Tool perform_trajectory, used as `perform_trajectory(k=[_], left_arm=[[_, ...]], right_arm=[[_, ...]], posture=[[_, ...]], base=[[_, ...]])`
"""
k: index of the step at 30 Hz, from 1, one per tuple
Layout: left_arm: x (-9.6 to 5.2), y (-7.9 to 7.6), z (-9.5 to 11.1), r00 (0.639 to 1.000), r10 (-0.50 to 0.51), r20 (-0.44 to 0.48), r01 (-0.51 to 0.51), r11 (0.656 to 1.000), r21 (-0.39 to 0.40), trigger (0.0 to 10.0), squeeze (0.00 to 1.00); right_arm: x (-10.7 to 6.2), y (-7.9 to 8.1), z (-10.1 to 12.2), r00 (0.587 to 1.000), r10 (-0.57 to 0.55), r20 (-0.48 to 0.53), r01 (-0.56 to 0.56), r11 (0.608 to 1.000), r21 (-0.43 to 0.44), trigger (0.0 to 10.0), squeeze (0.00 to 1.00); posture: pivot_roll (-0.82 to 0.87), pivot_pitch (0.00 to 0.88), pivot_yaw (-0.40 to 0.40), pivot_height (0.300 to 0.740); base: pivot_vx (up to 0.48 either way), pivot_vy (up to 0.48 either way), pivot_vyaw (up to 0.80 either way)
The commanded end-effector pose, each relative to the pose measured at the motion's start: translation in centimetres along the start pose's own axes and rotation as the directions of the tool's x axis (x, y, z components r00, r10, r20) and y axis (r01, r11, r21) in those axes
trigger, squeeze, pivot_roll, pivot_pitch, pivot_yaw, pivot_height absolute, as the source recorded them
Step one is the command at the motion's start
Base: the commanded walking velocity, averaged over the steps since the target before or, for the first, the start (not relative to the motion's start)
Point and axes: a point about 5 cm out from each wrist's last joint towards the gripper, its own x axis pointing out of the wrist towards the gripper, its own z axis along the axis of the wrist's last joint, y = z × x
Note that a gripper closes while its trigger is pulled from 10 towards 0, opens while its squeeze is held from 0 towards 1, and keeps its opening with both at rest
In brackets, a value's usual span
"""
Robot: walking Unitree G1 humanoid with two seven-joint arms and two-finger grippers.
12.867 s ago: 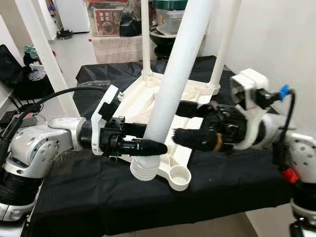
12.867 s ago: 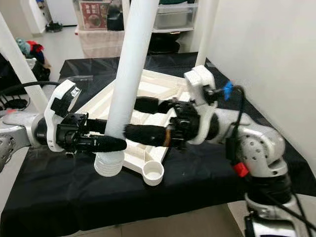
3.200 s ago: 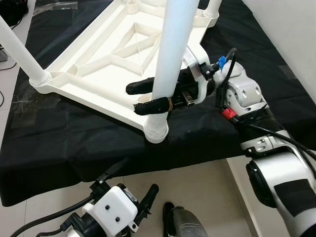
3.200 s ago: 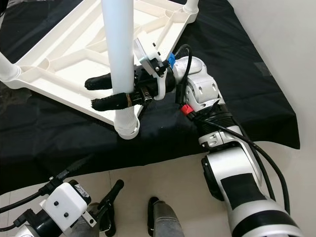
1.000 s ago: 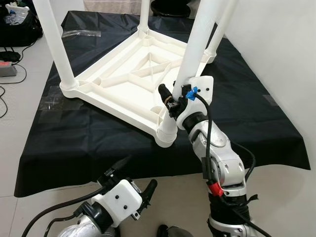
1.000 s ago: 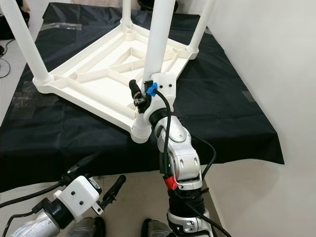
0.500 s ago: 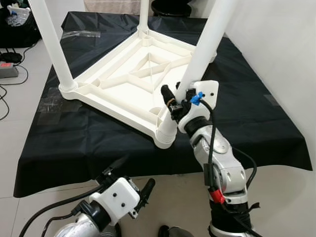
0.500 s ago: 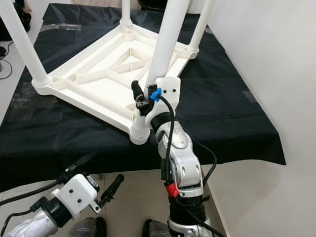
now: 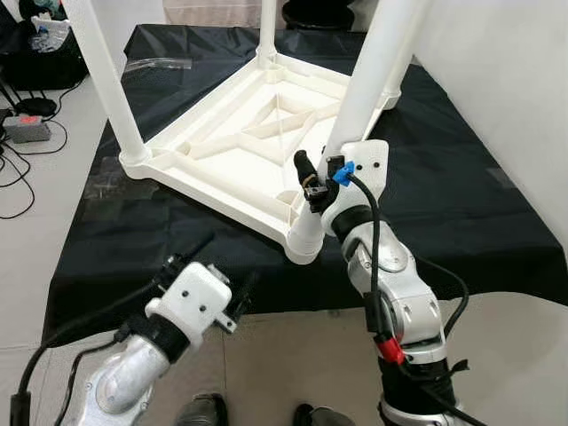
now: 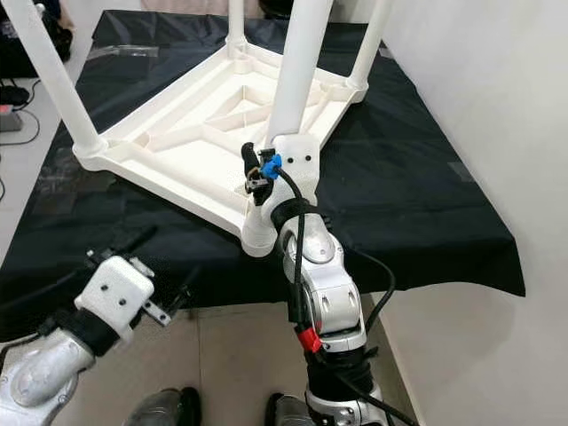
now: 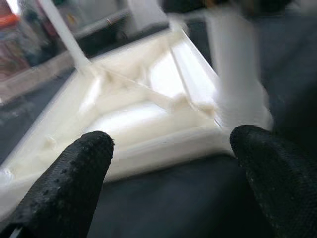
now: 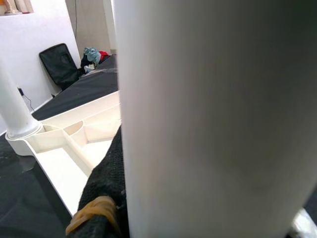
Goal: Building children table
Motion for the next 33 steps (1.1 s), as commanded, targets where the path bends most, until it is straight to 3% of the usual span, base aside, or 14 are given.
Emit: perform_trajectory(k=[1,3,4,7,10,12,15,17,18,21,24,27,29,33], left_arm=[[1.0,0.9,0.9,0.999,-0.003,0.04,0.006,0.998,-0.062,10.0,0.0],[2.5,1.8,2.2,0.994,-0.024,0.108,0.039,0.99,-0.136,10.0,0.0],[5.2,2.9,5.3,0.961,-0.104,0.255,0.168,0.954,-0.247,10.0,0.0],[6.0,3.2,6.4,0.943,-0.134,0.304,0.219,0.938,-0.267,10.0,0.0],[9.0,4.6,11.4,0.815,-0.297,0.497,0.473,0.837,-0.275,10.0,0.0],[9.0,4.6,11.4,0.815,-0.297,0.497,0.473,0.837,-0.275,10.0,0.0],[11.0,5.2,14.0,0.699,-0.455,0.552,0.656,0.716,-0.239,10.0,0.0],[11.4,5.4,14.4,0.683,-0.48,0.551,0.678,0.698,-0.233,10.0,0.0],[13.0,5.9,14.8,0.702,-0.504,0.504,0.669,0.71,-0.221,10.0,0.0],[13.7,6.1,14.9,0.718,-0.506,0.478,0.654,0.725,-0.216,10.0,0.0],[16.4,6.7,15.4,0.759,-0.512,0.402,0.633,0.724,-0.273,10.0,0.0],[16.7,6.8,15.5,0.767,-0.509,0.391,0.625,0.729,-0.278,10.0,0.0],[17.0,6.6,15.8,0.74,-0.54,0.402,0.665,0.676,-0.316,0.0,0.0],[17.1,6.5,16.2,0.71,-0.576,0.405,0.701,0.636,-0.324,0.0,0.0]], right_arm=[[-0.5,-1.2,-4.2,0.972,-0.107,-0.208,0.089,0.992,-0.094,10.0,0.0],[-0.4,-0.9,-4.2,0.973,-0.1,-0.209,0.083,0.993,-0.089,10.0,0.0],[-0.3,-0.7,-4.1,0.974,-0.093,-0.207,0.077,0.993,-0.085,10.0,0.0],[-0.2,-0.6,-4.1,0.974,-0.093,-0.206,0.077,0.994,-0.084,10.0,0.0],[0.0,-0.3,-3.8,0.977,-0.084,-0.195,0.07,0.995,-0.077,10.0,0.0],[0.0,-0.3,-3.8,0.977,-0.084,-0.195,0.07,0.995,-0.077,10.0,0.0],[0.1,0.0,-3.6,0.981,-0.071,-0.183,0.06,0.996,-0.069,10.0,0.0],[0.1,0.1,-3.6,0.981,-0.069,-0.181,0.057,0.996,-0.068,10.0,0.0],[0.0,0.3,-3.5,0.982,-0.065,-0.18,0.054,0.996,-0.064,10.0,0.0],[0.0,0.3,-3.5,0.982,-0.063,-0.179,0.053,0.997,-0.063,10.0,0.0],[0.0,0.5,-3.4,0.983,-0.06,-0.176,0.05,0.997,-0.059,10.0,0.0],[0.0,0.5,-3.4,0.983,-0.06,-0.176,0.05,0.997,-0.059,10.0,0.0],[0.0,0.5,-3.2,0.983,-0.059,-0.172,0.05,0.997,-0.059,10.0,0.0],[0.0,0.5,-3.1,0.984,-0.061,-0.168,0.052,0.997,-0.059,10.0,0.0]], posture=[[0.01,0.202,-0.08,0.74],[0.01,0.2,-0.08,0.74],[0.0,0.196,-0.079,0.74],[0.0,0.196,-0.079,0.74],[0.0,0.19,-0.074,0.74],[0.0,0.19,-0.074,0.74],[0.0,0.186,-0.069,0.74],[0.0,0.184,-0.068,0.74],[0.0,0.182,-0.065,0.74],[0.0,0.182,-0.062,0.74],[-0.01,0.178,-0.057,0.74],[-0.01,0.178,-0.057,0.74],[-0.01,0.18,-0.055,0.74],[-0.01,0.182,-0.051,0.74]], base=[[0.0,0.0,0.0],[0.0,0.0,0.0],[0.0,0.0,0.0],[0.0,0.0,0.0],[0.0,0.0,0.0],[0.0,0.0,0.0],[0.0,0.0,0.0],[0.0,0.0,0.0],[0.0,0.0,0.0],[0.0,0.0,0.0],[0.0,0.0,0.0],[0.0,0.0,0.0],[0.0,0.0,0.0],[0.0,0.0,0.0]])
